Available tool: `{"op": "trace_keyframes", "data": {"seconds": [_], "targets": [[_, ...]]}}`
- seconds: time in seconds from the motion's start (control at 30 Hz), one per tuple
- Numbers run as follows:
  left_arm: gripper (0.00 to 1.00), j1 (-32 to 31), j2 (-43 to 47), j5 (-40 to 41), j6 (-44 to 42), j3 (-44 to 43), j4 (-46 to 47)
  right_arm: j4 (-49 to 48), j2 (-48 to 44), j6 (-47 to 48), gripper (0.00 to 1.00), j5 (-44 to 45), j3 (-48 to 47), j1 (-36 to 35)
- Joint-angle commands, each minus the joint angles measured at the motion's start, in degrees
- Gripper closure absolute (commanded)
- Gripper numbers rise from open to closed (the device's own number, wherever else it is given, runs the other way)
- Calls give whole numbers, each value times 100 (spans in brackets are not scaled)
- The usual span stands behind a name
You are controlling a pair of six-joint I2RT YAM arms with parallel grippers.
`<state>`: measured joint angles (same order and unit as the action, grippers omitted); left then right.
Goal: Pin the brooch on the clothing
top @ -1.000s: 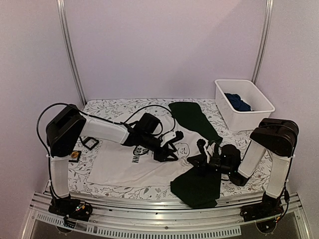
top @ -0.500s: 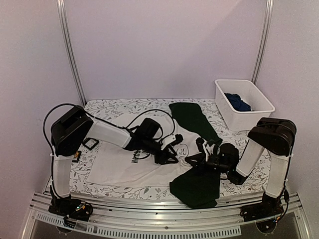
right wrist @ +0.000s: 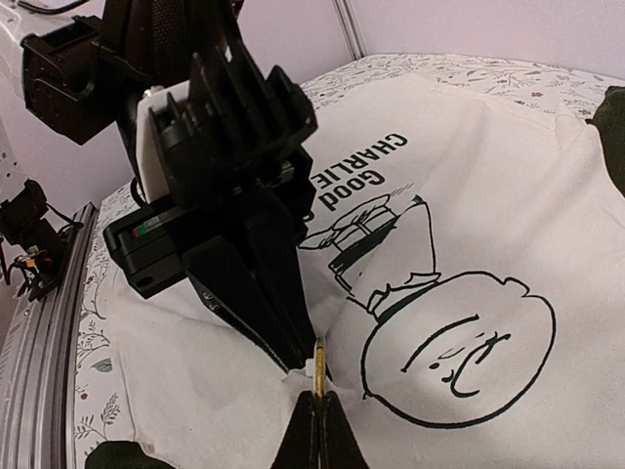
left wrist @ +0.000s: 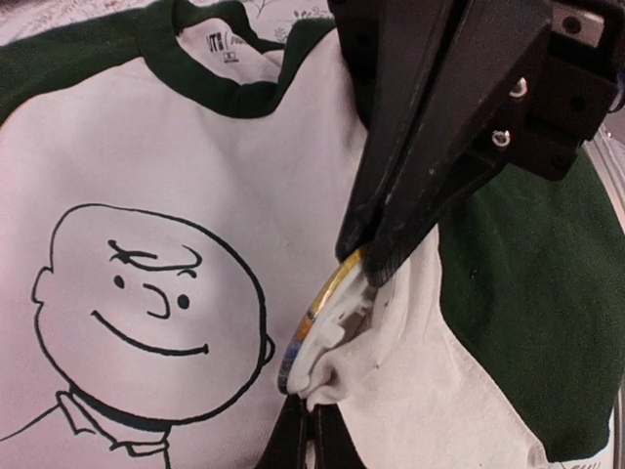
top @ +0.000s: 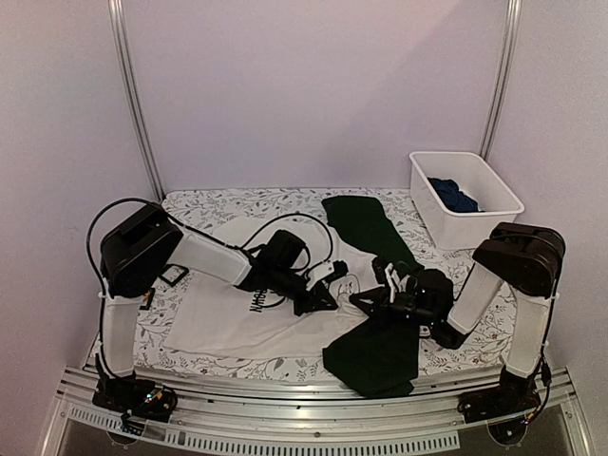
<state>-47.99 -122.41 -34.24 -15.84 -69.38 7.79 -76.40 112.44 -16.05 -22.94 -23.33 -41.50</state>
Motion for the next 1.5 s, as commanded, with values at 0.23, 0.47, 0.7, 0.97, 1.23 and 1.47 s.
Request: {"op": "trace_keyframes", "data": {"seconds": [0.23, 0.47, 0.7, 0.97, 1.23, 1.47], "targets": [[100, -114, -193, 57, -223, 4, 144, -1013, -213, -354, 100, -437, -107, -16], [74, -124, -103, 229, -418, 53, 315, -1059, -365, -425, 100, -488, -112, -2], [33, 276, 731, -136, -1087, 219, -875, -1236, -374, -539, 100, -721, -30, 186], [26, 466, 838, -1180, 393, 452, -36, -1685, -234, -648, 100, -1092, -22, 394], [49, 388, 420, -1001, 1744, 1227, 2729, -1425, -400, -593, 100, -1232, -132, 435], [53, 328, 21, -907, 2467, 1321, 3941, -1637, -367, -719, 100, -1301, -118, 434]]}}
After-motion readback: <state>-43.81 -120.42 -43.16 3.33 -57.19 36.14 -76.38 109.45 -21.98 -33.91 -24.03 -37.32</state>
